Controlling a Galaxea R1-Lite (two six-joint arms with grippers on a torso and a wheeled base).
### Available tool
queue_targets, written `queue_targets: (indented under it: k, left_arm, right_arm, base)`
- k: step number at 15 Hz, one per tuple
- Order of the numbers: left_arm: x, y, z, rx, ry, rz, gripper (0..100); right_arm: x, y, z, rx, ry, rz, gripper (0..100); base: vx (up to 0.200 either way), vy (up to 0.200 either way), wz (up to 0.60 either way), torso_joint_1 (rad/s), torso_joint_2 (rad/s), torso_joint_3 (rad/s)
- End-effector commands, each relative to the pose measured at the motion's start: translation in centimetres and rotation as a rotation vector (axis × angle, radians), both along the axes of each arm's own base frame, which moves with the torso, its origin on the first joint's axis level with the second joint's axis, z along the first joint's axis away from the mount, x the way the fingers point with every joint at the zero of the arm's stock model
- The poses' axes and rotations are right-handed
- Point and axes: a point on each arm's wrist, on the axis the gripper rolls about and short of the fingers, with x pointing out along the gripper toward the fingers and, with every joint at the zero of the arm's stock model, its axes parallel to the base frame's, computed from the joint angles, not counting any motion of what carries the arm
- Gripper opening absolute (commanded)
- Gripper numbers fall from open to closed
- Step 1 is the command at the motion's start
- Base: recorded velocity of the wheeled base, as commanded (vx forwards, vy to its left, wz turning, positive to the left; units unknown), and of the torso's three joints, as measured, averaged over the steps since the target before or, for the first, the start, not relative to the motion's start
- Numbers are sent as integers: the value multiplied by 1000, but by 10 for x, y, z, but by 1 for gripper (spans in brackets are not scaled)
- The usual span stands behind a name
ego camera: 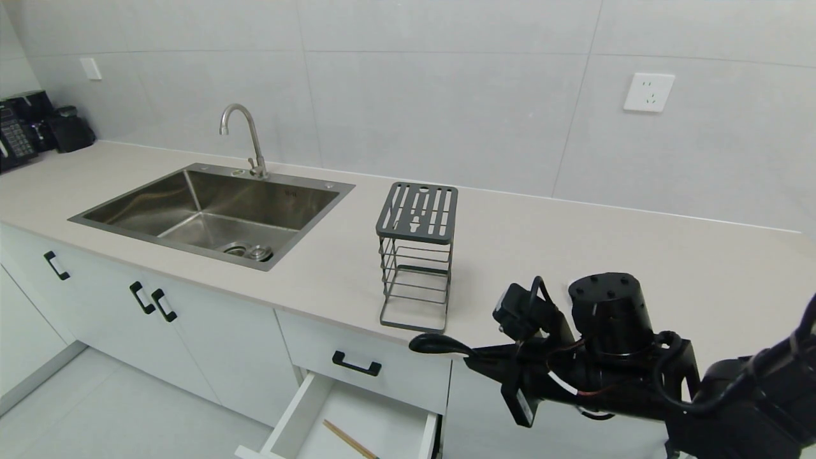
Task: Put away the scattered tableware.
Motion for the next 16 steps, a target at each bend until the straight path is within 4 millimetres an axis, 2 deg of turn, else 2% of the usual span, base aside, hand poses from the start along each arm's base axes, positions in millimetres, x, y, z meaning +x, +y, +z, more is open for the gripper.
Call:
queue_targets:
  k: [1,4,6,7,8,10,11,16]
  left_arm:
    - [0,0,0,0,1,0,100]
    - [0,0,0,0,1,0,100]
    - [0,0,0,0,1,-1,100]
    - [0,0,0,0,1,0,100]
    - [0,0,0,0,1,0,100]
    - [0,0,0,0,1,0,100]
    - [0,0,0,0,1,-1,100]
    - [0,0,0,0,1,0,100]
  right_arm:
    - [-21,31,6,39,10,-9,0]
    - [-38,55,10,61,13,-84,0]
    - [-50,64,4,37,30,-69,0]
    - [-63,69,-7,-15,53,-21,0]
    - [-66,72,-11,-37,65,-11,0]
    - [-64,76,-9,-40,62,-10,0]
    - [-60,86,-4,-21,50,-3,0]
    - [-50,107,-12,-16,43,5,0]
  base:
    - [0,0,0,0,0,0]
    - [0,0,0,0,0,0]
    - [0,0,0,0,0,0]
    - [0,0,0,0,0,0]
    - [0,0,0,0,0,0]
    - [0,0,0,0,0,0]
    - [0,0,0,0,0,0]
    - [0,0,0,0,0,0]
